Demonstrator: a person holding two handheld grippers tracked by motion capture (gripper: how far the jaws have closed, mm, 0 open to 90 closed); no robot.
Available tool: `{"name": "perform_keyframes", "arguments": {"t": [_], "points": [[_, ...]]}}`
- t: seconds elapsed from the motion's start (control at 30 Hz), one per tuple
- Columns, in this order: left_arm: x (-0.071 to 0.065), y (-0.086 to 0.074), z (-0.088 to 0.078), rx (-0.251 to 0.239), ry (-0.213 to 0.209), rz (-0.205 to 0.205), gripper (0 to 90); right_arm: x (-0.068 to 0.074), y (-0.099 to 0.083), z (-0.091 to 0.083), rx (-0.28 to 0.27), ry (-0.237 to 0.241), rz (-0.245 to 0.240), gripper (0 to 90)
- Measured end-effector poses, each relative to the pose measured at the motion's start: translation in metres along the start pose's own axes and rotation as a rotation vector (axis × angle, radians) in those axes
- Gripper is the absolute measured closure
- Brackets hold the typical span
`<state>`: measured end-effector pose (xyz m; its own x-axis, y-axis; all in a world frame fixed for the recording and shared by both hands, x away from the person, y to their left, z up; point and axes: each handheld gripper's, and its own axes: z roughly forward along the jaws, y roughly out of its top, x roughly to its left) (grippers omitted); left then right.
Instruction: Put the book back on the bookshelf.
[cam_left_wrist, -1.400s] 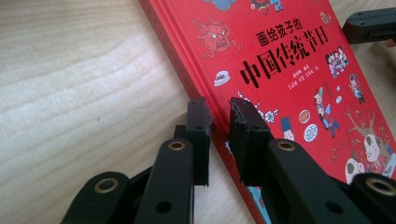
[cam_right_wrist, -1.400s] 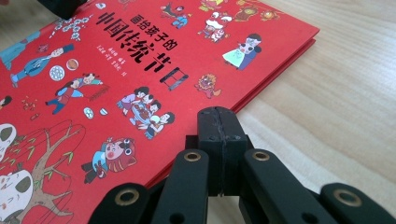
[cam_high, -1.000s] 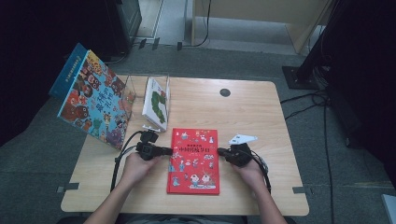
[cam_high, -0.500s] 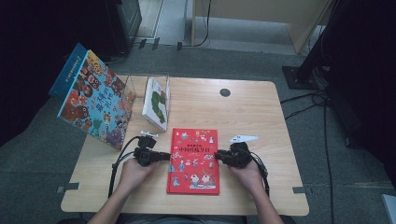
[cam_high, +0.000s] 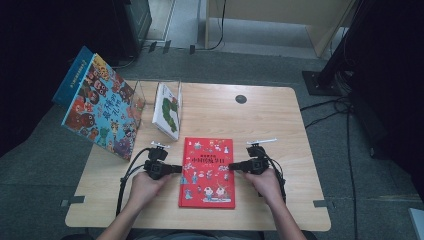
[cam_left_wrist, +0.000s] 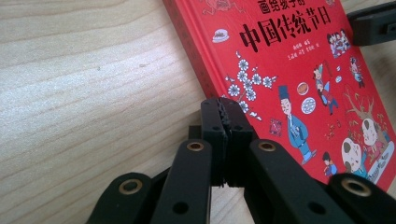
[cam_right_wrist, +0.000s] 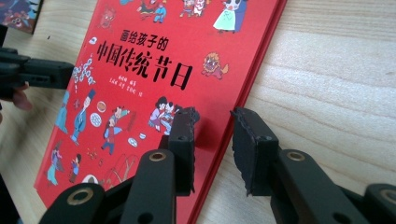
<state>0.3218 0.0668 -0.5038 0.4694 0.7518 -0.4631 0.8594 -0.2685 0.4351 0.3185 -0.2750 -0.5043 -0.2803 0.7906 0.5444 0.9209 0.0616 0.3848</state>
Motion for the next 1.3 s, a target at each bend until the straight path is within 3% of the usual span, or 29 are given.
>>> {"name": "perform_keyframes", "arguments": {"t": [0.33,0.53,0.6,0.87,1.03,1.3], "points": [[-0.001,0.0,0.003,-0.006,-0.026,-0.023,90.0,0.003,0.014,0.002,0.04,-0.051,0.025,69.6],[-0.002,-0.001,0.003,-0.01,-0.014,-0.02,90.0,0.006,0.019,0.0,0.065,-0.06,0.025,70.5],[-0.001,-0.001,0.003,0.0,-0.036,-0.036,90.0,0.007,0.02,-0.004,0.056,-0.053,0.017,70.5],[-0.006,-0.002,0.005,0.006,-0.034,-0.019,90.0,0.02,0.032,-0.021,0.061,-0.066,-0.056,70.9],[-0.008,-0.002,0.006,0.001,-0.071,-0.032,90.0,0.034,0.043,-0.036,0.051,-0.055,-0.092,72.0],[-0.015,-0.002,0.009,-0.007,-0.059,-0.003,90.0,0.06,0.064,-0.053,0.089,-0.055,-0.17,72.5]]}}
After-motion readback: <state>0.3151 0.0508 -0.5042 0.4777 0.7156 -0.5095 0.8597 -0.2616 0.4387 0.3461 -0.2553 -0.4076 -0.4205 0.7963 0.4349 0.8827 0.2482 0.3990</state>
